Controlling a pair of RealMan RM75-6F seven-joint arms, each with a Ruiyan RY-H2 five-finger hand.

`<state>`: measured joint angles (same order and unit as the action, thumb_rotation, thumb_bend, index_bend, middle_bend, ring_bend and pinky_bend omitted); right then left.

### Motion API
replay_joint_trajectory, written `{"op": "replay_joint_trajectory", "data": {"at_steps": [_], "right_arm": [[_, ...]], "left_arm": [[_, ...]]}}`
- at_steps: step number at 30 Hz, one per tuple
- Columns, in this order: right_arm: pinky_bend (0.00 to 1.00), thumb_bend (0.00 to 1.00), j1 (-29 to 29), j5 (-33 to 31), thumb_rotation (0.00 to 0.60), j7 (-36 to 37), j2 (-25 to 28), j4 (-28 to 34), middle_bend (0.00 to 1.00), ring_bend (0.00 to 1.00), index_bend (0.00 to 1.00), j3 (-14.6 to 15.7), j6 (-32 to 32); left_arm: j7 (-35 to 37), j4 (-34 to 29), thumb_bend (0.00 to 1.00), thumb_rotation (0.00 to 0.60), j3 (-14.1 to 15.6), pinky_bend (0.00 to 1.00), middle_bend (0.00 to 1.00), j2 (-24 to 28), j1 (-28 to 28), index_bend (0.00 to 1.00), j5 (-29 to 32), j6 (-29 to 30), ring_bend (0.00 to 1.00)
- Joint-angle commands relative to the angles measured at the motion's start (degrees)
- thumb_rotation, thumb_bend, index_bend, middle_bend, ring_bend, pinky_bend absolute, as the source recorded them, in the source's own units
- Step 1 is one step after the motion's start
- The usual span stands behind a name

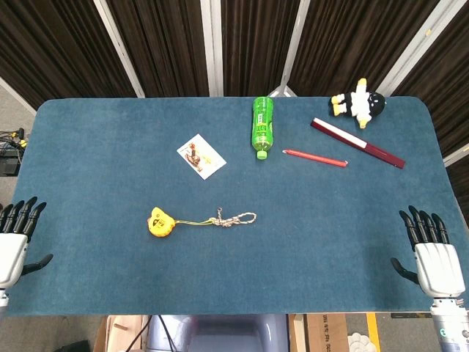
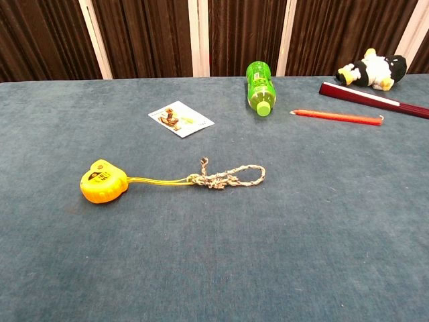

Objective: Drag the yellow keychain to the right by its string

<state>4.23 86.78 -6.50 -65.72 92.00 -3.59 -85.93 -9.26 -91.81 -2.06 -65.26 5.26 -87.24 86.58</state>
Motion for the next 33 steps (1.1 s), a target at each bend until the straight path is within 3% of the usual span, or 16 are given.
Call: {"op": "replay_joint_trajectory", "data": {"at_steps": [1, 26, 33], "right_arm": [[0.00, 0.24, 0.02, -0.15, 0.600, 0.05, 0.04, 0.01, 0.00, 0.00, 0.00, 0.00, 0.15], [0.00, 0.24, 1.08, 0.81, 0.600, 3.85, 0.81, 4.19, 0.00, 0.00, 0.00, 0.17, 1.79], [0.00, 0.24, 4.98, -0.19, 0.600, 2.28, 1.34, 8.07, 0.00, 0.00, 0.02, -2.49, 5.64]], "left_arm": [[-0.05, -0.01, 0.00, 0.600, 0.01, 0.00, 0.00, 0.01, 0.08, 0.00, 0.06, -0.19, 0.00], [0.72, -0.08, 0.00, 0.600, -0.03, 0.00, 0.00, 0.07, -0.10, 0.00, -0.17, 0.29, 0.00], [1.13, -0.03, 0.00, 0.600, -0.23, 0.00, 0.00, 0.09, -0.23, 0.00, -0.27, 0.82, 0.00]]}}
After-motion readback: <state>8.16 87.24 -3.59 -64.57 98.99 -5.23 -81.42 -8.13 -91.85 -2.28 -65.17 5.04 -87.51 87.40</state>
